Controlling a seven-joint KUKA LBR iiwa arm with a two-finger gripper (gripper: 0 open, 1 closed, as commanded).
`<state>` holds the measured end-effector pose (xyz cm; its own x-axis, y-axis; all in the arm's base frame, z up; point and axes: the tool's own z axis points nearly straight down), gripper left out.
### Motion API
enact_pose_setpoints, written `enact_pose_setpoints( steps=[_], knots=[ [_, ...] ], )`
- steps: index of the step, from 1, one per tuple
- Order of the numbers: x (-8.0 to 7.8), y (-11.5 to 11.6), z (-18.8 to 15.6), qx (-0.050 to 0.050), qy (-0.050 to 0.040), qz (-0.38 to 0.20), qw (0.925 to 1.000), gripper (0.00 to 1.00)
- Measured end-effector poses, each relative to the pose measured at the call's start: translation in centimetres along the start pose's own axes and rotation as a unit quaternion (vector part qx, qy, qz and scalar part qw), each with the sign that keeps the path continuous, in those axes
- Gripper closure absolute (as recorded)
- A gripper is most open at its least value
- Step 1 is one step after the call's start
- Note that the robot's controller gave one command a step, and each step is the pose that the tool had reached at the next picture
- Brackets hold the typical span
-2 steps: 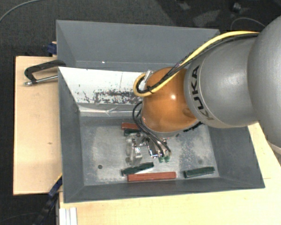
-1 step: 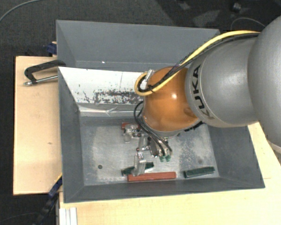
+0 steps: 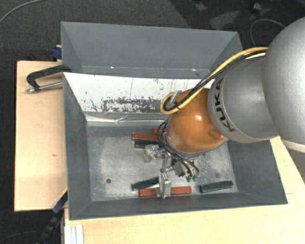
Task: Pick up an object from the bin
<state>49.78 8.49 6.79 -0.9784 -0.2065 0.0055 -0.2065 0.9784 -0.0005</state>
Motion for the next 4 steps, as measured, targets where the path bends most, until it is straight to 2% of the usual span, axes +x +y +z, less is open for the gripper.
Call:
enact_pose_setpoints(
  steps=[1, 2, 3, 4],
  knots=[
    [-0.2, 0.2, -0.5, -0.001, -0.0033, -0.001, 1.0000, 1.00],
    [-9.0, 1.5, -6.3, 0.001, -0.0095, -0.153, 0.9882, 1.00],
    [-8.8, 1.5, -6.1, 0.000, -0.0063, -0.152, 0.9883, 0.00],
    [-8.4, -3.2, -0.1, 0.000, -0.0033, -0.191, 0.9815, 0.00]
  ],
)
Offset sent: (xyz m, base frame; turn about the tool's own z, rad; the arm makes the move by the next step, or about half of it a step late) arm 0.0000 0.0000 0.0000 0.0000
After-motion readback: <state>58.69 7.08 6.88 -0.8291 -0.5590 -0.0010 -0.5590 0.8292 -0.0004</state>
